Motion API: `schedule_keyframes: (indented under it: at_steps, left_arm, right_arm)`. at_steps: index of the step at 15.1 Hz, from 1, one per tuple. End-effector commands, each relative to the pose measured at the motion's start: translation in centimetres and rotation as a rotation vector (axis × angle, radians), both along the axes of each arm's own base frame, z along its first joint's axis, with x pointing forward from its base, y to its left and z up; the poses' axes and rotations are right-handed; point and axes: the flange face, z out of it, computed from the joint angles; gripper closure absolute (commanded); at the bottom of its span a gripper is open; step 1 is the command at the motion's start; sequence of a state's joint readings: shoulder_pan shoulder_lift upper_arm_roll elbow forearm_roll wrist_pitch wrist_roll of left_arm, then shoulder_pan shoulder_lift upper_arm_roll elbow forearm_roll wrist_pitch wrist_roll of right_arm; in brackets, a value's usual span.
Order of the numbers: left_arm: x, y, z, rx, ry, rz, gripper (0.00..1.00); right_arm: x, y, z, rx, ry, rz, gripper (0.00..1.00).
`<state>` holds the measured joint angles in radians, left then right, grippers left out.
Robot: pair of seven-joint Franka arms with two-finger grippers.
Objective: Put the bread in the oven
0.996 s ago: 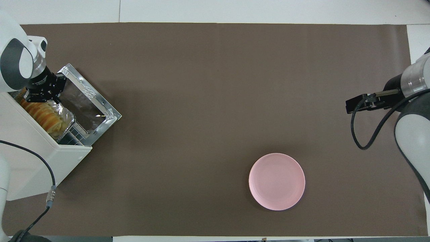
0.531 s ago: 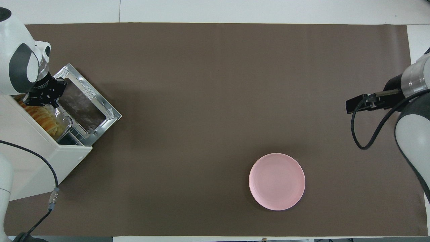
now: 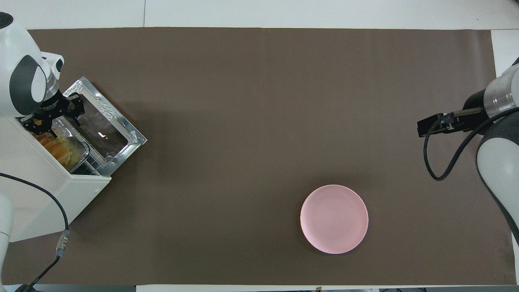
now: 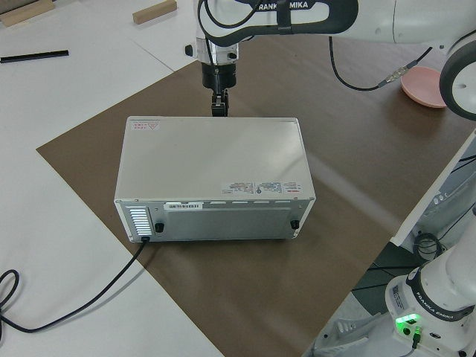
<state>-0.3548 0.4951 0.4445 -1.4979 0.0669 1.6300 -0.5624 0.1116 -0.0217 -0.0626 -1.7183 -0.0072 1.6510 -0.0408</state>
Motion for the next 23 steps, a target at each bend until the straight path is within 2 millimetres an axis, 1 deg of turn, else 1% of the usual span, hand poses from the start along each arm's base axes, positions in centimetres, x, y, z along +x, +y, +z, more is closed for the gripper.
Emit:
schedule_keyframes:
  at_steps: [1, 3, 4, 5, 7, 8, 9, 11, 13, 17, 19, 23]
  left_arm:
    - [0.0, -1.1, 1.3, 0.013, -0.043, -0.071, 0.0]
    - [0.5, -1.2, 2.0, 0.026, -0.062, -0.088, 0.0]
    - [0.7, -1.9, 2.6, 0.024, -0.074, -0.106, 0.0]
    - [0.9, -2.2, 3.2, 0.017, -0.081, -0.126, 0.0]
    - [0.8, -2.2, 4.2, -0.005, -0.069, -0.192, 0.0]
    - [0.9, -2.3, 5.1, -0.016, -0.076, -0.209, 0.0]
    - [0.7, -2.4, 6.5, -0.029, -0.091, -0.21, 0.0]
    - [-0.2, -2.4, 8.8, -0.049, -0.095, -0.216, 0.0]
    - [-1.2, -2.5, 11.2, -0.08, -0.093, -0.263, 0.0]
    - [-3.5, -2.5, 15.3, -0.137, -0.082, -0.336, 0.0]
    - [-4.2, -2.4, 16.4, -0.173, -0.077, -0.386, 0.0]
    - [-4.8, -2.4, 17.9, -0.217, -0.112, -0.386, 0.0]
  right_arm:
    - [-0.5, -0.3, 0.0, -0.015, 0.004, 0.009, 0.0]
    - [-0.6, -0.2, 0.1, -0.015, 0.003, 0.01, 0.0]
    - [-0.5, -0.2, 0.0, -0.015, 0.004, 0.01, 0.0]
    - [-0.5, -0.2, 0.0, -0.015, 0.004, 0.01, 0.0]
    - [-0.6, -0.2, 0.1, -0.015, 0.003, 0.01, 0.0]
    - [-0.6, -0.2, 0.1, -0.015, 0.003, 0.01, 0.0]
    - [-0.6, -0.2, 0.1, -0.015, 0.003, 0.01, 0.0]
    - [-0.6, -0.2, 0.1, -0.015, 0.003, 0.01, 0.0]
    - [-0.6, -0.2, 0.1, -0.015, 0.003, 0.01, 0.0]
    - [-0.6, -0.2, 0.1, -0.015, 0.003, 0.01, 0.0]
    - [-0.6, -0.2, 0.1, -0.015, 0.003, 0.01, 0.0]
    - [-0.5, -0.2, 0.0, -0.015, 0.004, 0.01, 0.0]
